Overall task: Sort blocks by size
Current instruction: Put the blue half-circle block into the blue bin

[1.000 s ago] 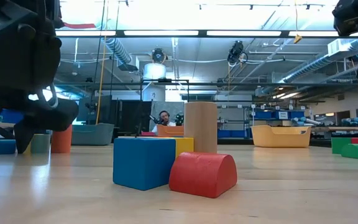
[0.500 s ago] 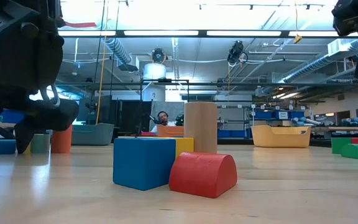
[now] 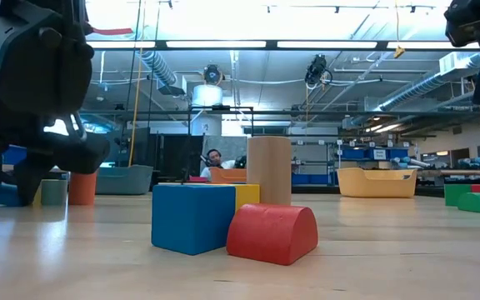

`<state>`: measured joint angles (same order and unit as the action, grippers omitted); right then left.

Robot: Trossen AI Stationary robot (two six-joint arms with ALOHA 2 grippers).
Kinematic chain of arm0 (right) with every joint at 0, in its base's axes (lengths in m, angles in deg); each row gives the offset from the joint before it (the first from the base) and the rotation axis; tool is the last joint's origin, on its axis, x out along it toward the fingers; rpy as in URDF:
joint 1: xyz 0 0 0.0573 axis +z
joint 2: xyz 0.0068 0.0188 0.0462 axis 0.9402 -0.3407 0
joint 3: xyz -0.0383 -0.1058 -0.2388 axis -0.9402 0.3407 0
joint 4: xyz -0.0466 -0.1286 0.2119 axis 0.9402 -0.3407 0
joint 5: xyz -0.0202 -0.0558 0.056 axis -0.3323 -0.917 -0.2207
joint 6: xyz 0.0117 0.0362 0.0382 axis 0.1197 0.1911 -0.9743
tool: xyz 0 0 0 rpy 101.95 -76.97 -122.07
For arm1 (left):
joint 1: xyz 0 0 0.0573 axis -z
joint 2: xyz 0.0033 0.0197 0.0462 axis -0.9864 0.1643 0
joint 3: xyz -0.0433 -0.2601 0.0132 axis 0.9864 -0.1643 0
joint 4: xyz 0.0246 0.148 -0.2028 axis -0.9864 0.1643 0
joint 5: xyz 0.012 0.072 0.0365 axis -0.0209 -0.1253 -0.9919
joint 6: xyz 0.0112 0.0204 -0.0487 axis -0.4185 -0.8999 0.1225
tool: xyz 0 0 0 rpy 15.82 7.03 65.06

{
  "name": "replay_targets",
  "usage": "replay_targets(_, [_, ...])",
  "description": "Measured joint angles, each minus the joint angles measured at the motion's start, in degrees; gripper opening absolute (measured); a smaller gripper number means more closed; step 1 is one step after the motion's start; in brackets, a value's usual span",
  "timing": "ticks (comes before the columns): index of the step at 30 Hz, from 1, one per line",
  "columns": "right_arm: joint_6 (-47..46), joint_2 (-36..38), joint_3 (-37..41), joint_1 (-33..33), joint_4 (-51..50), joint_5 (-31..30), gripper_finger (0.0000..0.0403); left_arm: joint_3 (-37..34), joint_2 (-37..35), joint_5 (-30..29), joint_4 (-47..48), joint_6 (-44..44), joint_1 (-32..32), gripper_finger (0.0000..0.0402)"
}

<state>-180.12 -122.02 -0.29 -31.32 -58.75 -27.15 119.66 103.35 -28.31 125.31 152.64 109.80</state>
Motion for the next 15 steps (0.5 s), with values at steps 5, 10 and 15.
replay_targets(5, [0.54,0.02,0.00,0.00,0.25,-0.02,0.0166,3.47,0.36,1.43,1.57,-1.25,0.34,0.0138])
replay_targets(10, [1.72,0.02,0.00,0.00,1.07,-0.04,0.0166,8.06,0.33,3.08,5.20,-1.41,2.57,0.0150])
replay_targets(15, [3.85,0.02,0.00,0.00,2.79,-0.07,0.0166,12.90,0.26,3.17,8.66,-1.38,5.45,0.0142])
